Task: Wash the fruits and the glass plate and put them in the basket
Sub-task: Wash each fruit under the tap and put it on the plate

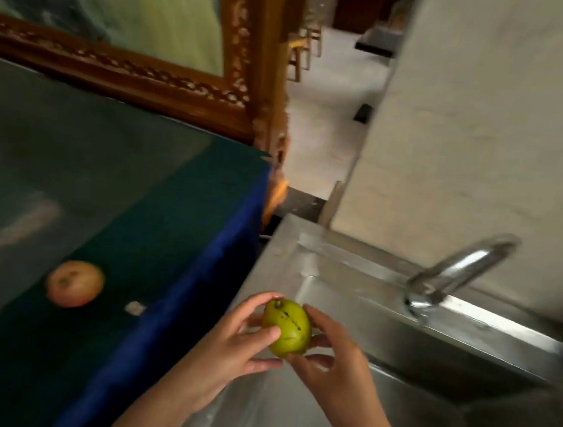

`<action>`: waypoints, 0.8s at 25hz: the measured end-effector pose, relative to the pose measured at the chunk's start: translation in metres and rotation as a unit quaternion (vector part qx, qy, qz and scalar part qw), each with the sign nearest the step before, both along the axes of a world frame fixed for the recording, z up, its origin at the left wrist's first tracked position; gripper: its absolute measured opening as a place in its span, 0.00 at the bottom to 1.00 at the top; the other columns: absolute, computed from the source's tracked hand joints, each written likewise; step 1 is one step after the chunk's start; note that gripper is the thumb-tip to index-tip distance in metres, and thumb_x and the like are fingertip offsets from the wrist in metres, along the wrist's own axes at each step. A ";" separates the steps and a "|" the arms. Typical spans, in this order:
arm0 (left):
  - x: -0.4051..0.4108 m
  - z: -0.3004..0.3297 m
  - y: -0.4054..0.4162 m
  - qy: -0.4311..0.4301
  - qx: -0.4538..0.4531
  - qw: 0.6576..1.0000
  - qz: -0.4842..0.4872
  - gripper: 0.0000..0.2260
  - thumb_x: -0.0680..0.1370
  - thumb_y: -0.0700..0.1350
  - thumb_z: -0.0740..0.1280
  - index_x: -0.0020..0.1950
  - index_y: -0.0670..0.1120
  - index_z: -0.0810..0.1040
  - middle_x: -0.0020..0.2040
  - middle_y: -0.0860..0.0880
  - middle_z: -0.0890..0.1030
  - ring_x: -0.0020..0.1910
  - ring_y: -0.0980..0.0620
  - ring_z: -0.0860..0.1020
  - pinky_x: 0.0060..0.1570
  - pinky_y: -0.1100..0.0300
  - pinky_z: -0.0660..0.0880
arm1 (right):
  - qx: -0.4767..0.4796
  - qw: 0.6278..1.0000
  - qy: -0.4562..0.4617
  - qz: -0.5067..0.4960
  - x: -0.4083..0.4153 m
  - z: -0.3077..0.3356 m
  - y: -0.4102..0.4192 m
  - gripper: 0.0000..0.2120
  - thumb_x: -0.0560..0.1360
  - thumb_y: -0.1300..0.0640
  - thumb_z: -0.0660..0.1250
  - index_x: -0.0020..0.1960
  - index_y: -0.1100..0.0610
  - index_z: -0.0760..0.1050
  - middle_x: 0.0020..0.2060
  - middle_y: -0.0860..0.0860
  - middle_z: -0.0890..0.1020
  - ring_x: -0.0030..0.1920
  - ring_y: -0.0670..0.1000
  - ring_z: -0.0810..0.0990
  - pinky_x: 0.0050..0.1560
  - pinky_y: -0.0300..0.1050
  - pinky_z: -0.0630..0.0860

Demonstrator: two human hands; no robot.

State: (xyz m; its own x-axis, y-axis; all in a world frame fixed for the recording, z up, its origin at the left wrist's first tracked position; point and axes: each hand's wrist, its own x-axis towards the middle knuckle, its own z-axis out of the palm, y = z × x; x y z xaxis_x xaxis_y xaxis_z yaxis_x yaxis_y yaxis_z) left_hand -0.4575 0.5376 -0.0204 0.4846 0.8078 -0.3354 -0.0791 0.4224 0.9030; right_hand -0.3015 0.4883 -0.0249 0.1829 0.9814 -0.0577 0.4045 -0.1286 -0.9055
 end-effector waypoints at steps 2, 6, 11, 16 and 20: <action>0.052 -0.017 -0.009 -0.021 -0.017 1.000 -0.013 0.21 0.65 0.46 0.70 0.58 0.54 0.76 0.60 0.39 0.77 0.51 0.48 0.82 0.46 0.54 0.80 | -0.026 0.999 0.004 -0.023 0.048 -0.009 -0.018 0.27 0.65 0.65 0.74 0.59 0.46 0.71 0.52 0.48 0.79 0.44 0.45 0.81 0.43 0.38 0.80; 0.134 -0.048 -0.026 -0.067 -0.075 0.995 0.007 0.17 0.68 0.41 0.69 0.55 0.54 0.77 0.55 0.41 0.79 0.48 0.50 0.82 0.41 0.55 0.80 | -0.063 0.991 0.061 -0.105 0.140 -0.032 -0.040 0.21 0.69 0.67 0.70 0.60 0.54 0.73 0.52 0.50 0.80 0.44 0.44 0.82 0.48 0.38 0.78; 0.181 -0.076 -0.025 -0.086 -0.121 0.987 0.066 0.19 0.69 0.38 0.68 0.59 0.50 0.75 0.56 0.45 0.78 0.51 0.48 0.81 0.39 0.54 0.81 | -0.116 0.891 0.302 -0.317 0.218 -0.055 -0.030 0.10 0.76 0.66 0.57 0.55 0.68 0.72 0.54 0.71 0.75 0.55 0.66 0.77 0.61 0.60 0.73; 0.189 -0.084 -0.019 -0.087 -0.141 0.980 0.111 0.17 0.74 0.36 0.64 0.60 0.50 0.73 0.64 0.42 0.74 0.54 0.46 0.79 0.41 0.56 0.82 | -0.196 0.830 0.441 -0.280 0.215 -0.063 0.017 0.11 0.77 0.65 0.56 0.57 0.66 0.70 0.45 0.69 0.73 0.38 0.51 0.74 0.42 0.42 0.72; 0.188 -0.083 -0.015 -0.065 -0.128 0.983 0.119 0.17 0.75 0.36 0.64 0.61 0.50 0.72 0.66 0.40 0.73 0.52 0.48 0.80 0.44 0.56 0.81 | -0.242 0.819 0.442 -0.275 0.214 -0.054 0.034 0.09 0.79 0.61 0.52 0.49 0.62 0.70 0.49 0.62 0.76 0.46 0.56 0.78 0.52 0.47 0.71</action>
State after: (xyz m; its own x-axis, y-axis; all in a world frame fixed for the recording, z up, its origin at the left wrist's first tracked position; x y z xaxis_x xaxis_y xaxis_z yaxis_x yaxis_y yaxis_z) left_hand -0.2700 0.5228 -0.1036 0.3449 0.8010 -0.4893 -0.3111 0.5894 0.7456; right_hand -0.0872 0.5227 -0.0789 0.2677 0.5873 -0.7638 -0.6206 -0.5013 -0.6030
